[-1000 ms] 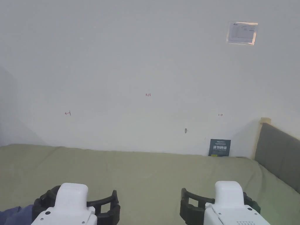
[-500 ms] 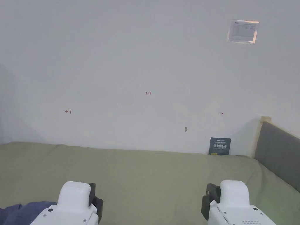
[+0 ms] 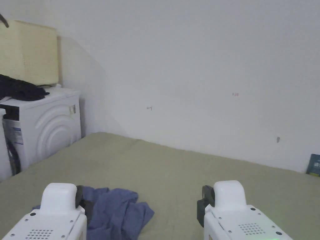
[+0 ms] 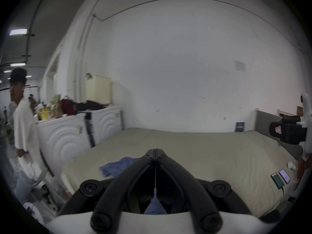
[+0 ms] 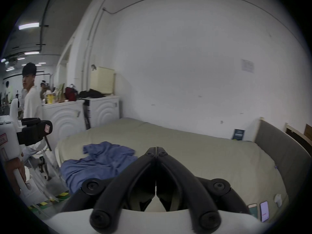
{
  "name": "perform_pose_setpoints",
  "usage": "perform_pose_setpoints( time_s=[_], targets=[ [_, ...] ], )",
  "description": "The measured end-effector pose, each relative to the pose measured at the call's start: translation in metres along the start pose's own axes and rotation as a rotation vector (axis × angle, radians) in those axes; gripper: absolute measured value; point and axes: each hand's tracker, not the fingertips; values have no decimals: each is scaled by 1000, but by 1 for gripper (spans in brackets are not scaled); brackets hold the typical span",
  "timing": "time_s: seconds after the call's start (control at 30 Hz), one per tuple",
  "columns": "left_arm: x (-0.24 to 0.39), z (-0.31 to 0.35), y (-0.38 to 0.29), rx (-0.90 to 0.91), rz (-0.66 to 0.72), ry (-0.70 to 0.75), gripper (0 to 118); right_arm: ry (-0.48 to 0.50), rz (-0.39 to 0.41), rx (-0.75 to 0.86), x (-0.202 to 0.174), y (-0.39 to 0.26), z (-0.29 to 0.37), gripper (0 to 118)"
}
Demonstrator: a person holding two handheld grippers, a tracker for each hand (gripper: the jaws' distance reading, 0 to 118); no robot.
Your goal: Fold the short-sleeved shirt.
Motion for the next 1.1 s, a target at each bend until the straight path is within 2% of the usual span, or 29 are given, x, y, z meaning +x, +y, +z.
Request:
perform_pose_setpoints(
  time_s=[0.1, 0.2, 0.27, 0.37, 0.43, 0.53, 0.7, 0.73, 0.77, 0.8, 0.87, 0.9, 1.0, 1.1],
  targets=[
    [-21, -6, -12, -48, -35, 50, 0, 48, -10, -35, -15, -8, -18, 0],
    [-33, -33, -23, -186, -15, -12, 0, 87, -12, -88, -21, -20, -41, 0],
    [-37, -71, -34, -370, -33, -26, 0, 126, 8, -139, -23, -33, -59, 0],
    [-42, -144, -61, -718, -27, -96, 0, 128, 38, -196, -29, -52, -86, 0],
    [-43, -196, -91, -818, 7, -148, 0, 131, 34, -227, -29, -67, -106, 0],
    [-45, -263, -129, -916, 82, -187, 0, 150, 5, -255, -27, -83, -136, 0],
    [-31, -331, -150, -941, -1, -160, 1, 147, 10, -323, -27, -103, -183, 0],
    [-27, -338, -149, -909, -13, -164, 24, 146, 7, -332, -26, -107, -191, 0],
    [-24, -343, -146, -883, -12, -166, 81, 145, 2, -340, -25, -110, -197, 0],
    [-21, -345, -143, -853, -17, -190, 118, 141, -4, -344, -24, -114, -201, 0],
    [-10, -354, -148, -849, -52, -252, 117, 133, -15, -346, -23, -120, -205, 0],
    [-13, -363, -146, -802, -61, -242, 118, 128, -21, -351, -22, -122, -208, 0],
    [-11, -383, -161, -907, -121, -184, 118, 129, -16, -371, -19, -129, -213, 0],
    [4, -393, -181, -928, -129, -151, 118, 121, -10, -379, -16, -133, -214, 0]
  ],
)
